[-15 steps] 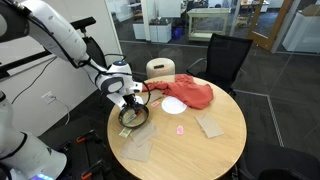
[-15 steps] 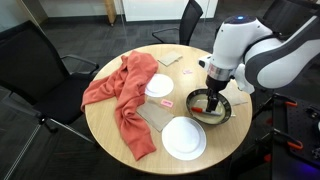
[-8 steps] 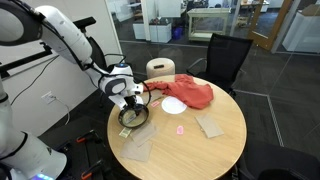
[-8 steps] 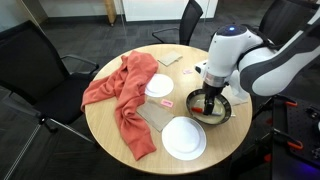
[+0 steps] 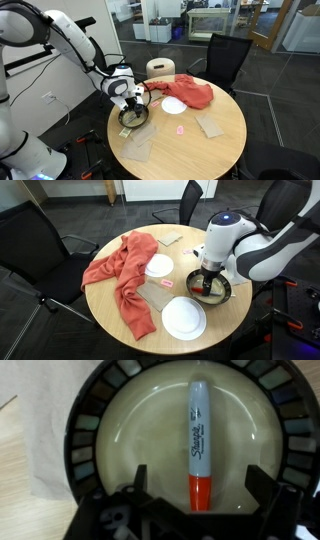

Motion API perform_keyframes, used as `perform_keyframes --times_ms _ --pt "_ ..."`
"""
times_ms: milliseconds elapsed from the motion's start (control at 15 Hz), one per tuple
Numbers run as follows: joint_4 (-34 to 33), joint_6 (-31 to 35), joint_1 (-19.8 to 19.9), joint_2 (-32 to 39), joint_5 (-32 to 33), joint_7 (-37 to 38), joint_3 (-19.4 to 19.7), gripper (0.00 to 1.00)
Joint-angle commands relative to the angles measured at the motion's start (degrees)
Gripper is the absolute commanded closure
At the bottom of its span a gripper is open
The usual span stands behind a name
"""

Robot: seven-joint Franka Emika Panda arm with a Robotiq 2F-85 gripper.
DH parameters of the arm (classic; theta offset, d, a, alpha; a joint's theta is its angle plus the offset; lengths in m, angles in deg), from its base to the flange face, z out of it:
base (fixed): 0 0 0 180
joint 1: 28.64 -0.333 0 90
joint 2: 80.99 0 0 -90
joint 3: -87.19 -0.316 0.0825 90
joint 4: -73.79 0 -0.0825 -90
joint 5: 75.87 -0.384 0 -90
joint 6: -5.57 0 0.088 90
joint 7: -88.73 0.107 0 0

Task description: Put the orange marker on the table

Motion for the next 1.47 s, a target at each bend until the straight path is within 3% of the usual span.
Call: perform_keyframes --times_ms 0,67,133,733,800,867,1400 --pt "-1.3 0.2 -1.7 1.6 1.4 2.8 1.4 0.0" --pt "-1.5 0.3 -1.9 1.9 1.5 3.0 1.6 0.25" --pt "-1.6 0.3 -2.1 2.1 1.6 3.1 1.8 0.26" --pt "-2.0 0.4 -2.9 3.2 1.4 3.0 2.3 0.95" --pt "-2.1 0.3 -2.8 3.3 1.3 3.0 2.3 0.99" --pt "-2.1 0.1 -2.7 3.3 1.2 2.9 2.2 0.94" --pt "2.0 0.0 -1.7 -5.1 0.6 2.5 1.7 0.94"
